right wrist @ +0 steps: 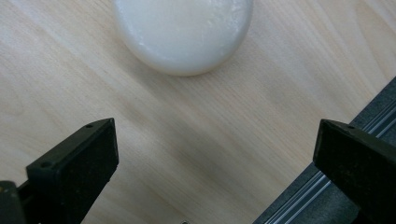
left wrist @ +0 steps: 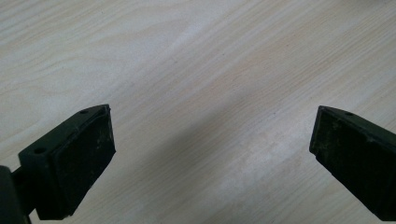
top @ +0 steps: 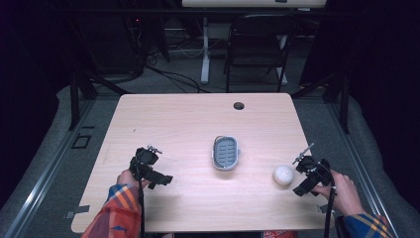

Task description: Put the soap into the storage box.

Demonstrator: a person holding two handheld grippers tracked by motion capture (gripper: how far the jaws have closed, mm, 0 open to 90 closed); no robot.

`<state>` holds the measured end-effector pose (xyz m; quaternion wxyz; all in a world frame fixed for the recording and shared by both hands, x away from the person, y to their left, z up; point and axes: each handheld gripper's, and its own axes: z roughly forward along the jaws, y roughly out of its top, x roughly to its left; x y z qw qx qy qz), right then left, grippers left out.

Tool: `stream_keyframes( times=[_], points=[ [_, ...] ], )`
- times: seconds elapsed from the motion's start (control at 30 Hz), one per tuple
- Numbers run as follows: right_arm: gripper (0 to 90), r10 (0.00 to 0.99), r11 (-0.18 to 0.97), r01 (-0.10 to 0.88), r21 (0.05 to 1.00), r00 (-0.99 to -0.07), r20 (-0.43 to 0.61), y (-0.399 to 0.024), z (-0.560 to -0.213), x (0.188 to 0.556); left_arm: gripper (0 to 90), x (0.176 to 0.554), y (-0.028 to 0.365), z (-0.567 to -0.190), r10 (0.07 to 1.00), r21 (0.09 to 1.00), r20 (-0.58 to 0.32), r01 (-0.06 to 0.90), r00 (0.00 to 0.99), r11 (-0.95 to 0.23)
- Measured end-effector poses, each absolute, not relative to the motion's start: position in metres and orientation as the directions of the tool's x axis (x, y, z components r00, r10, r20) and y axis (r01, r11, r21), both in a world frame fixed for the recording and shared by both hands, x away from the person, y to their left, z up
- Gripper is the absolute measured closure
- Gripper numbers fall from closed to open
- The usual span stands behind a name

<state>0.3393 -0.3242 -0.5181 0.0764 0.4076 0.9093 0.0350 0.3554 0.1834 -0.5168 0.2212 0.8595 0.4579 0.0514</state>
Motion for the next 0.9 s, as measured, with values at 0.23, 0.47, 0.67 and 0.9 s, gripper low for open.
stream_keyframes(
  times=[0.23, 0.47, 0.67, 0.9],
  points=[
    [0.0, 0.756, 0.653, 0.744, 0.143, -0.653, -0.054, -0.320, -0.509, 0.348, 0.0, 0.356, 0.184, -0.518, 0.809, 0.424, -0.123, 0.768, 0.574, -0.480],
    [0.0, 0.747, 0.659, 0.740, 0.133, -0.665, -0.005, -0.317, -0.509, 0.364, 0.0, 0.357, 0.183, -0.518, 0.807, 0.420, -0.119, 0.766, 0.579, -0.487],
    [0.0, 0.741, 0.664, 0.735, 0.137, -0.672, 0.018, -0.306, -0.510, 0.374, 0.0, 0.357, 0.183, -0.519, 0.807, 0.418, -0.122, 0.767, 0.578, -0.487],
    [0.0, 0.710, 0.700, 0.709, 0.087, -0.704, 0.027, -0.281, -0.516, 0.389, 0.0, 0.357, 0.183, -0.519, 0.806, 0.419, -0.123, 0.766, 0.579, -0.487]
  ],
)
